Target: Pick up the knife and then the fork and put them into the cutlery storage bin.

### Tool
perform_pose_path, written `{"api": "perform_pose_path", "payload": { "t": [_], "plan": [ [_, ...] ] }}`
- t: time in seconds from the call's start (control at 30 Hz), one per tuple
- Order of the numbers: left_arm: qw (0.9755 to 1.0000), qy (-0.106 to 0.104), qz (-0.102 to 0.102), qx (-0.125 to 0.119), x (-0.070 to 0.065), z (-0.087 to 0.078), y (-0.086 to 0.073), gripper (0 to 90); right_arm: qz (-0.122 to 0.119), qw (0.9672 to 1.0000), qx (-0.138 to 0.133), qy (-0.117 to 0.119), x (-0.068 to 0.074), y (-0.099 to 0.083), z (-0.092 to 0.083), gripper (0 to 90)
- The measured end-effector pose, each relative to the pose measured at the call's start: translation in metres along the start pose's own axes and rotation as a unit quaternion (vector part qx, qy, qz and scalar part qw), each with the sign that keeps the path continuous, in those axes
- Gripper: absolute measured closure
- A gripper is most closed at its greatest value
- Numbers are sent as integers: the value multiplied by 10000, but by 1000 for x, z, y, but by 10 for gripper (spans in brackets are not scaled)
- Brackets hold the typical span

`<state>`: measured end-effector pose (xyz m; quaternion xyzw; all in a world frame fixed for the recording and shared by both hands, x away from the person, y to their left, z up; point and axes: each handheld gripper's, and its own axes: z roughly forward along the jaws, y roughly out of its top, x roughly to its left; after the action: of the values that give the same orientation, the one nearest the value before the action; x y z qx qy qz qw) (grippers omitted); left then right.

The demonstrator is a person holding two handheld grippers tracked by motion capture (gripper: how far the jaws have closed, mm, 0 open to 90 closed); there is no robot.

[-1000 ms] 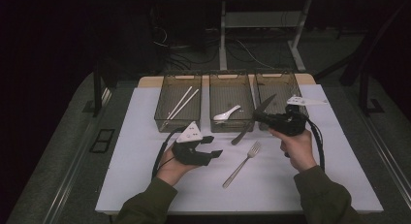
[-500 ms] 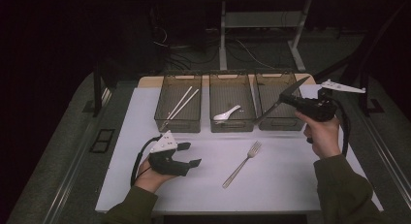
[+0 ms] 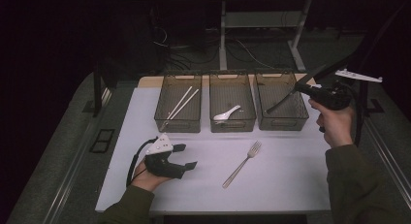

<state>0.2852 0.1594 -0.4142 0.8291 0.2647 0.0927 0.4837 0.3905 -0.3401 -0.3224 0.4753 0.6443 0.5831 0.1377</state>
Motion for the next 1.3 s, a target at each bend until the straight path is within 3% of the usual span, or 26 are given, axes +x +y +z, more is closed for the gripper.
{"api": "perform_pose_path", "payload": {
  "t": [0.33, 0.6, 0.83, 1.0, 1.3],
  "plan": [
    [10000, -14, 14, 24, 1, -1, 0, 236, 99, 9989, 431, -166, -15, -11, 29, 885],
    [10000, -26, 39, 69, 1, 0, 0, 236, 253, 9975, 646, -128, -22, -18, 40, 885],
    [9999, -29, 44, 93, 2, 1, 0, 236, 248, 9960, 839, -193, -27, -23, 50, 885],
    [9999, -38, 19, 93, 2, 2, 0, 236, 323, 9960, 812, -177, -33, -23, 54, 881],
    [9999, -34, 26, 124, 3, 3, 0, 236, 72, 9919, 1003, -770, -46, -21, 67, 797]
  ]
}}
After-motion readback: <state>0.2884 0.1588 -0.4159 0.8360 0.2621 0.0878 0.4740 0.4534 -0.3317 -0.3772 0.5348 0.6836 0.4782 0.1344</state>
